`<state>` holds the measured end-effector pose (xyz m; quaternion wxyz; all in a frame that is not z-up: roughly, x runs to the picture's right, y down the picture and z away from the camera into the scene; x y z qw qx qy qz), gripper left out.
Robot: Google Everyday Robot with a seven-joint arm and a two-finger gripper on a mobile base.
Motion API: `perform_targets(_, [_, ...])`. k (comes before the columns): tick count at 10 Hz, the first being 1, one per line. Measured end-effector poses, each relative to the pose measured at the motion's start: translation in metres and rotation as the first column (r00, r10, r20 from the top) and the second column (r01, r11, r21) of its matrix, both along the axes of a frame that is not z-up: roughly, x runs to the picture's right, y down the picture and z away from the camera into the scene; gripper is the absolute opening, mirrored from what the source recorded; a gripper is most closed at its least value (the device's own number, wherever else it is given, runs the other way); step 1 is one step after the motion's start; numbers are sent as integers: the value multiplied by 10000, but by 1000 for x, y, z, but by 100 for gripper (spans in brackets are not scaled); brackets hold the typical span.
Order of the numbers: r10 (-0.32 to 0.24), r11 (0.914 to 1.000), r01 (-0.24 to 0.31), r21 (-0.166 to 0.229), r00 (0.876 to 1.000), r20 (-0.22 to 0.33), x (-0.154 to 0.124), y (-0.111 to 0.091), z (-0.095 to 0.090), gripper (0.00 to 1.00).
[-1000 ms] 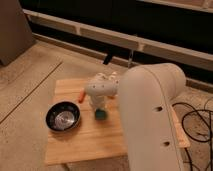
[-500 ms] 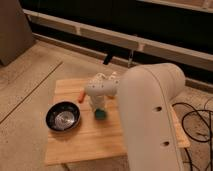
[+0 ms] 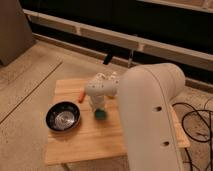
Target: Wipe the white sponge on the table
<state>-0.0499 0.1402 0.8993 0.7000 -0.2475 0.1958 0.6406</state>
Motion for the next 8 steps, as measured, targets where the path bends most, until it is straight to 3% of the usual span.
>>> perform_targets(1, [-2, 10000, 2, -7, 10000, -1, 0, 0, 0, 0])
perform_targets(3, [1, 10000, -1, -5, 10000, -2, 0, 0, 0, 11])
perform_targets(8, [4, 10000, -4, -6, 10000, -5, 0, 0, 0, 62])
